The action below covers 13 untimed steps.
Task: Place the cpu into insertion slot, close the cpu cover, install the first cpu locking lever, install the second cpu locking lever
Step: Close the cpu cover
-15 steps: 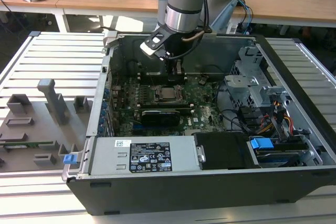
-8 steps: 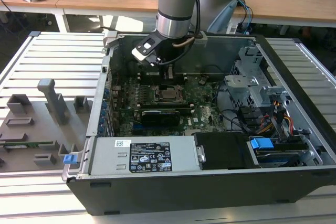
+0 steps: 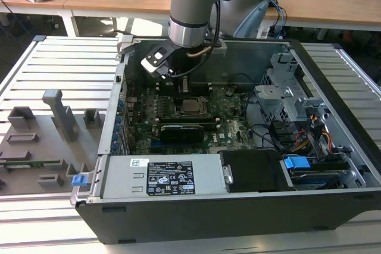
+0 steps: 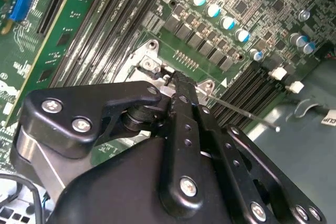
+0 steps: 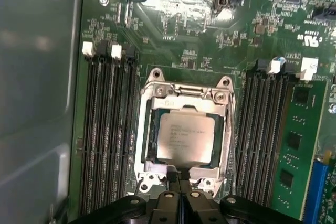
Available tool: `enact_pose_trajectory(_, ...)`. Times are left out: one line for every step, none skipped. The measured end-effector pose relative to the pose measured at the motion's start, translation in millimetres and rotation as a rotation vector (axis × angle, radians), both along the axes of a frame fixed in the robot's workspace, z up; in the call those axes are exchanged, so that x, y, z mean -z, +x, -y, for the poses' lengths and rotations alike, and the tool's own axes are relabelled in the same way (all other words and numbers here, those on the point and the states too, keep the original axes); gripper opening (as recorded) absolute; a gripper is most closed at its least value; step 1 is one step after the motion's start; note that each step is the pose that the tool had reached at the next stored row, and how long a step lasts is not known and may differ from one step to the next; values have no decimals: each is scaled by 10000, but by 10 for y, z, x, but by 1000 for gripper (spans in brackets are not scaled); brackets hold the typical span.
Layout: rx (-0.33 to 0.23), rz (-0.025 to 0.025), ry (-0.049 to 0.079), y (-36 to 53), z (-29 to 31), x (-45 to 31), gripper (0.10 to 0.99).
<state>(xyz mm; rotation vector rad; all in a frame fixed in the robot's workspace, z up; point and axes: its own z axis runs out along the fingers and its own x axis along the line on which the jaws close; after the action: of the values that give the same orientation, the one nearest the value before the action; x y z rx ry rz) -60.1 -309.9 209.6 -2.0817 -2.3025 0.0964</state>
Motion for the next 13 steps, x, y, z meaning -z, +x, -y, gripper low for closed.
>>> enact_pose_trajectory(0, 0, -1, -8, 0, 13, 106)
enact_pose_trajectory(-1, 0, 0, -11, 0, 25, 106)
enact_pose_trajectory(-2, 0, -1, -12, 0, 29, 106)
enact_pose_trajectory(-1, 0, 0, -13, 0, 36, 106)
enact_pose_trajectory(-1, -1, -2, -13, 0, 42, 106)
enact_pose_trajectory(0, -2, -4, -14, 1, 45, 106)
enact_pose_trajectory(0, -3, -5, -14, 1, 47, 106)
enact_pose_trajectory(0, -3, -5, -13, 1, 48, 106)
enact_pose_trajectory(-1, -1, -2, -7, 0, 50, 106)
enact_pose_trajectory(-2, -1, 0, 0, 0, 50, 106)
enact_pose_trajectory(-3, 1, 0, 9, 0, 50, 106)
enact_pose_trajectory(-4, 3, 1, 27, 0, 48, 106)
enact_pose_trajectory(-4, 5, 4, 36, -1, 41, 106)
